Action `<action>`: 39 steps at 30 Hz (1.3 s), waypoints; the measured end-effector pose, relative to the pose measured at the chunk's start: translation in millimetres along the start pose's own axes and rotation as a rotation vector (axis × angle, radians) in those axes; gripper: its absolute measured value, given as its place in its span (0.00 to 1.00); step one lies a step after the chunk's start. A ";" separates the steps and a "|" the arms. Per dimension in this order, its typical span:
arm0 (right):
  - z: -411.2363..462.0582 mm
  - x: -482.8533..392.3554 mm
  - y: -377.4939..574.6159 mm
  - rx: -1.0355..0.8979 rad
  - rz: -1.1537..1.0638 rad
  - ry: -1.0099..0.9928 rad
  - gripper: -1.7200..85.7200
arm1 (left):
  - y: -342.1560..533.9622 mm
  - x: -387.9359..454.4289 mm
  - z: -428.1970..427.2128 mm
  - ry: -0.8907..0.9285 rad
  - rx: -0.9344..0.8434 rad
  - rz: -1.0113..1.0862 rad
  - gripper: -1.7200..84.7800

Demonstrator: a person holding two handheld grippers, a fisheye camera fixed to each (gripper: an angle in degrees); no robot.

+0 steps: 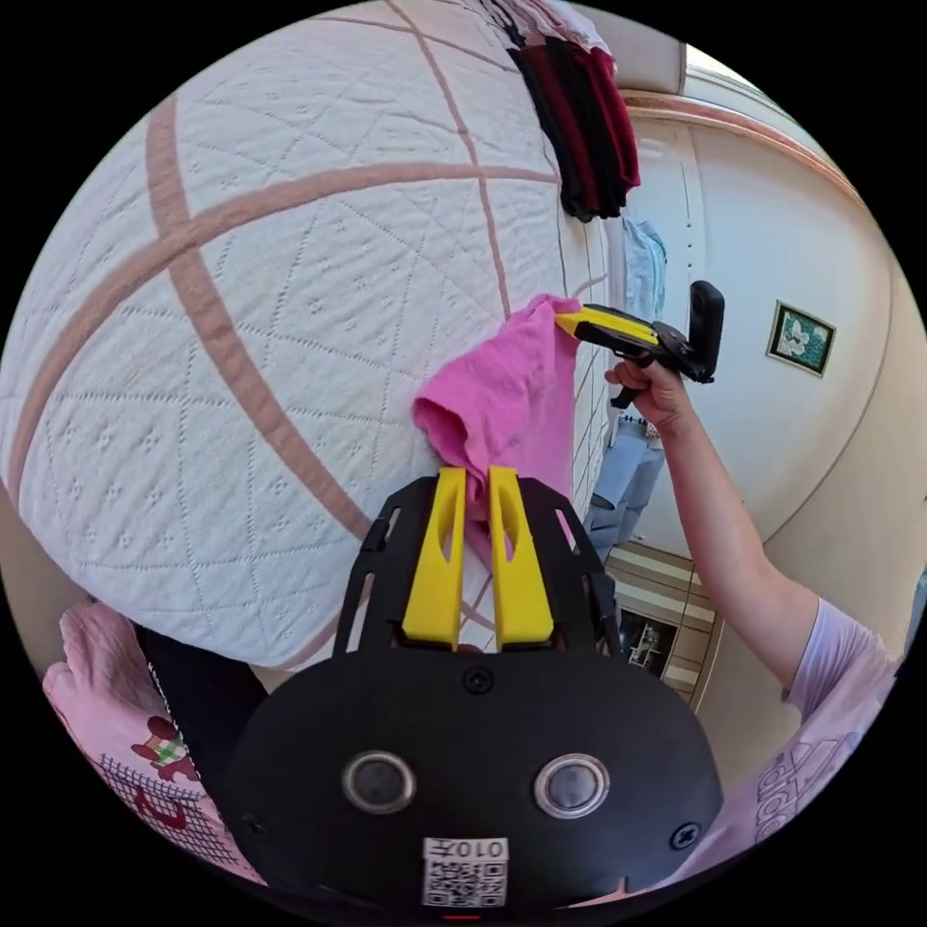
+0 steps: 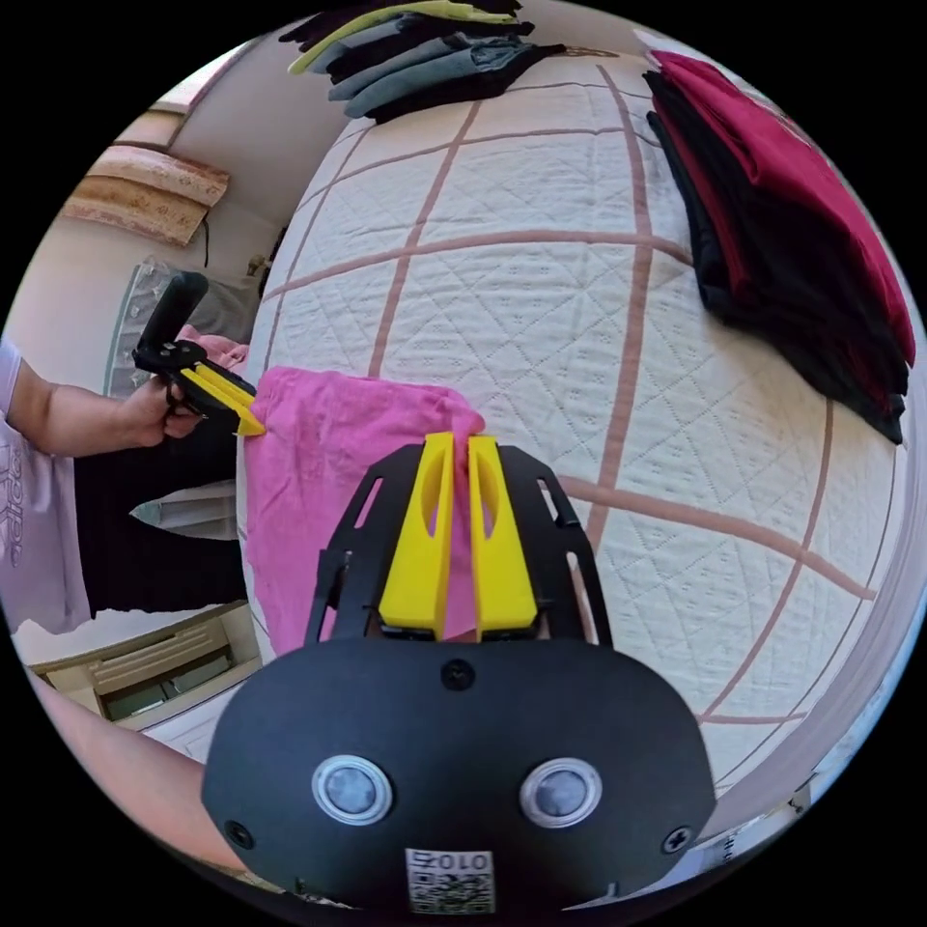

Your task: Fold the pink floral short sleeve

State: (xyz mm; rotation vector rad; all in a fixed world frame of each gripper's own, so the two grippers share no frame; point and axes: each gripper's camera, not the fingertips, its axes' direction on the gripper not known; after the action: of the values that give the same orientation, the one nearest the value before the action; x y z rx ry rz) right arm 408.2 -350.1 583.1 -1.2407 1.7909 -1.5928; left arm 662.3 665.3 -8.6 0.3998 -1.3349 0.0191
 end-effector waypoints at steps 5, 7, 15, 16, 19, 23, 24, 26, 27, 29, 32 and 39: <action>-59.7 -28.2 74.8 0.122 -0.188 0.080 0.07 | 67.5 72.5 13.5 -0.121 0.083 0.366 0.07; -84.6 -40.8 115.2 0.152 -0.255 0.099 0.07 | 123.4 143.3 43.7 -0.295 0.059 0.666 0.06; -76.8 -107.4 318.9 -0.014 -0.393 0.201 0.07 | 323.8 237.9 269.7 -0.573 -0.179 1.218 0.06; -59.0 -111.0 344.1 -0.037 -0.367 0.210 0.07 | 347.8 234.3 311.4 -0.613 -0.223 1.250 0.06; -15.5 -118.8 391.6 -0.058 -0.317 0.218 0.07 | 397.0 216.9 404.2 -0.692 -0.332 1.287 0.06; 8.9 -127.0 437.6 0.001 -0.296 0.263 0.07 | 444.6 203.6 471.2 -0.797 -0.373 1.358 0.06; 9.0 -127.2 443.5 0.016 -0.296 0.264 0.07 | 458.7 199.8 488.2 -0.840 -0.381 1.385 0.06; 8.7 -126.2 462.6 0.051 -0.294 0.269 0.07 | 477.3 193.8 512.6 -0.888 -0.394 1.413 0.06; 8.9 -125.7 466.4 0.053 -0.295 0.268 0.07 | 488.3 190.6 529.0 -0.913 -0.400 1.429 0.06; 11.4 -123.4 480.1 0.048 -0.305 0.267 0.07 | 501.7 185.6 553.4 -0.935 -0.410 1.436 0.06; 15.7 -118.5 493.9 0.053 -0.306 0.251 0.07 | 519.8 171.6 592.9 -0.974 -0.435 1.443 0.06; 23.7 -115.4 515.2 0.052 -0.314 0.241 0.07 | 548.6 123.2 651.4 -1.034 -0.470 1.475 0.06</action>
State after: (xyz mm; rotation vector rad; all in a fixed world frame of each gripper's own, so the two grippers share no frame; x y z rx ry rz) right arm 316.1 -300.6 65.1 -1.4100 1.7443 -2.0259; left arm -51.4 959.5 371.8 -1.1979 -2.2941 0.7927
